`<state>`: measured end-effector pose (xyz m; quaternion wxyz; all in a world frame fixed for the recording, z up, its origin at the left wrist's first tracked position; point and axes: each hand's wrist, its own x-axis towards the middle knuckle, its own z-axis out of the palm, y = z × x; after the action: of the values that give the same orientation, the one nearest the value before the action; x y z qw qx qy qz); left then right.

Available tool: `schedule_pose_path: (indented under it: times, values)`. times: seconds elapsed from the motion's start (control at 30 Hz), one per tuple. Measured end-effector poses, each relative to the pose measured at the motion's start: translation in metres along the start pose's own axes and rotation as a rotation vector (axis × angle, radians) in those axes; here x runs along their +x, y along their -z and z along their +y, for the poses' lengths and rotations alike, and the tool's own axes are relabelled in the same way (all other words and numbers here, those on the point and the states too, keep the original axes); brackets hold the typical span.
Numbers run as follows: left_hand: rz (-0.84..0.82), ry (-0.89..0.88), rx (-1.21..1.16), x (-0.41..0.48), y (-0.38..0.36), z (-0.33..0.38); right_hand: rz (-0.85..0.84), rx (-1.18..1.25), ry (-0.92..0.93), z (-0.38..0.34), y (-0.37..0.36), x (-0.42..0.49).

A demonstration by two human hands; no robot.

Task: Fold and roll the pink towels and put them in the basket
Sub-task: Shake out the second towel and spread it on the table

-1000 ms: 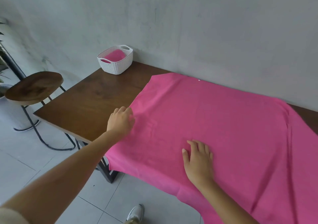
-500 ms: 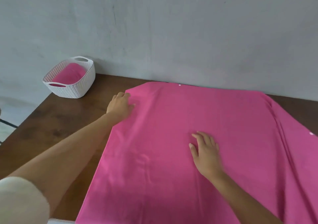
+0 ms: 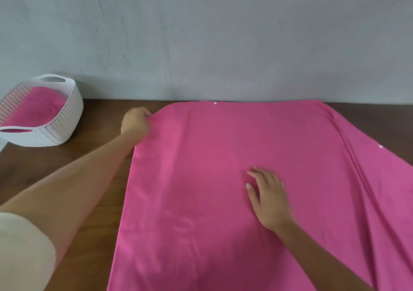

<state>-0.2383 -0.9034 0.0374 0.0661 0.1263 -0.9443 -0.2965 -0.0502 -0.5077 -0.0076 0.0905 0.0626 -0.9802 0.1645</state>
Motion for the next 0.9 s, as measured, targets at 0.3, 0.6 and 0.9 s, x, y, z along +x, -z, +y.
schedule_pose_path:
  times: [0.3, 0.6, 0.9]
  values:
    - [-0.010, -0.549, -0.027, -0.060, -0.017, 0.019, -0.006, -0.018, -0.016, -0.003, 0.003, -0.001]
    - [-0.077, -0.612, -0.044, -0.075, -0.043, 0.019, 0.001, -0.025, -0.029, -0.004, 0.001, -0.002]
    - [-0.101, -0.040, -0.230, -0.050, -0.041, 0.052, 0.000, -0.023, -0.036, -0.005, 0.002, -0.002]
